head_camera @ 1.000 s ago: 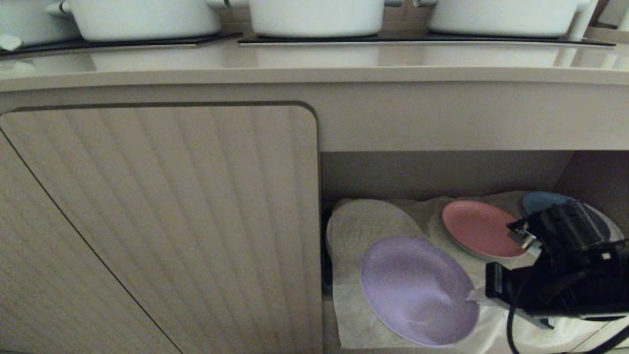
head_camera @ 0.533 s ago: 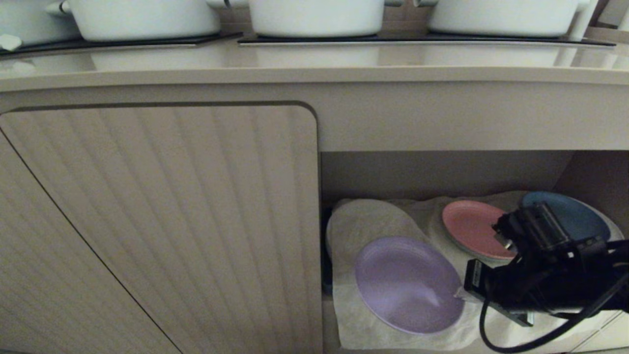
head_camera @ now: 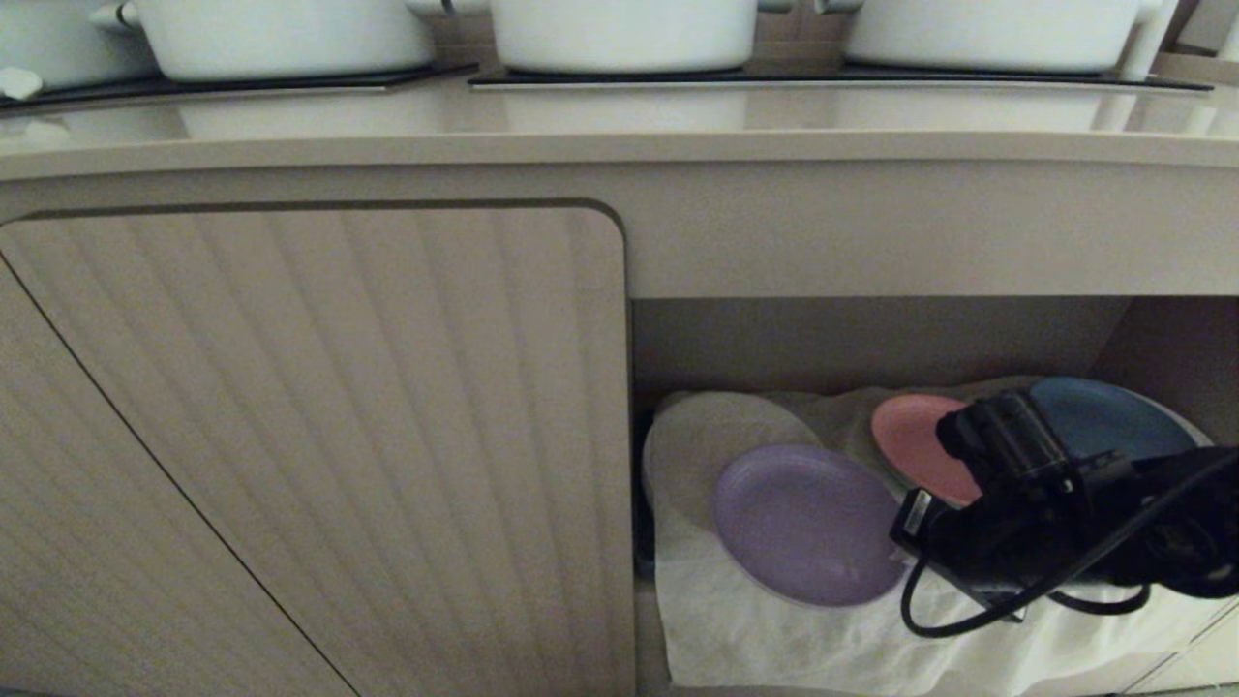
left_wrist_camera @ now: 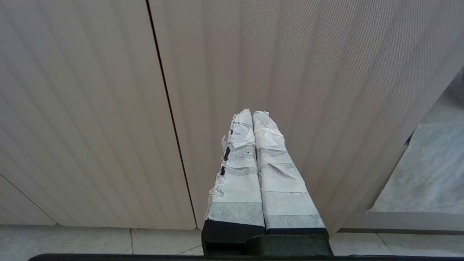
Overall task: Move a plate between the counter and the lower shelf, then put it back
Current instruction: Put the plate in the cupboard
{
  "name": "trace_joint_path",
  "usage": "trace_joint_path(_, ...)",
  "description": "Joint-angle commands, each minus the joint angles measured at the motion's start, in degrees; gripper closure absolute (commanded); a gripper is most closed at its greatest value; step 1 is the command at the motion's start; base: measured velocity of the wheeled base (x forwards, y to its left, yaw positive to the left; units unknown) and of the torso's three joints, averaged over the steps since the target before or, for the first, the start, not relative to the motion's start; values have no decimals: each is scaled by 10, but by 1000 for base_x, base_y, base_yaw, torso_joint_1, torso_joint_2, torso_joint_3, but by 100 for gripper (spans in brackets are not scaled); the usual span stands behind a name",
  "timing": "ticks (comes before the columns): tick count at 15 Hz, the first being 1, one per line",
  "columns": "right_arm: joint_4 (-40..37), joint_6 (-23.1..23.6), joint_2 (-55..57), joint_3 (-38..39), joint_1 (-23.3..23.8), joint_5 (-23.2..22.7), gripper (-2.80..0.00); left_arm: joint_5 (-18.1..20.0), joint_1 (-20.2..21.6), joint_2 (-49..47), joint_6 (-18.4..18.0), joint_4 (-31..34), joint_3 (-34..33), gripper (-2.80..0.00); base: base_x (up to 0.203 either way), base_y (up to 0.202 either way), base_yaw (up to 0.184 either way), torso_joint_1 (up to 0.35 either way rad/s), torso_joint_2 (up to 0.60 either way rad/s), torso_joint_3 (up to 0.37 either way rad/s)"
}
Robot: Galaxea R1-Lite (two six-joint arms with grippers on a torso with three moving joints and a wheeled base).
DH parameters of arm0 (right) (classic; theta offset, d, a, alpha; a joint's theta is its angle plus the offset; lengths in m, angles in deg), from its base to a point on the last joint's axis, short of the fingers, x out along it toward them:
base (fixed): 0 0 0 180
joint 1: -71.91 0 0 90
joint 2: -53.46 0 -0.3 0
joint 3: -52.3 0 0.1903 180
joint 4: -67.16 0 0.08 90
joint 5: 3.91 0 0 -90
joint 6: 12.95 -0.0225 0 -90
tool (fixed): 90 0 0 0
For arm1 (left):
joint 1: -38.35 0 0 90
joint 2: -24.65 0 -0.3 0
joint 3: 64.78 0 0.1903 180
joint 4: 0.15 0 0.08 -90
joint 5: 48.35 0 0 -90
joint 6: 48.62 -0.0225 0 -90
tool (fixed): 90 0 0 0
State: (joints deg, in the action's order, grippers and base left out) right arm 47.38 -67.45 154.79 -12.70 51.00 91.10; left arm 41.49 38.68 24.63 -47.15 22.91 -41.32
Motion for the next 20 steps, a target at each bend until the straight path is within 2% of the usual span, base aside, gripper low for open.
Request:
trace_joint_path(1, 7, -16, 13, -11, -12, 10, 0, 0, 0, -1, 0, 0, 0, 0, 0, 0, 0, 0, 0, 0)
trace_joint_path(4, 52, -36, 20, -27, -32, 19, 0, 0, 0, -1, 0, 0, 0, 0, 0, 0, 0, 0, 0, 0)
trace_joint_path(8, 57, -72, 35, -56, -41, 21, 0, 0, 0, -1, 0, 0, 0, 0, 0, 0, 0, 0, 0, 0)
trace_joint_path(12, 58, -90, 57, -63, -41, 28, 0, 0, 0, -1, 0, 0, 0, 0, 0, 0, 0, 0, 0, 0)
trace_joint_path(20, 24, -93, 109, -119, -40, 33, 0, 0, 0, -1, 0, 0, 0, 0, 0, 0, 0, 0, 0, 0)
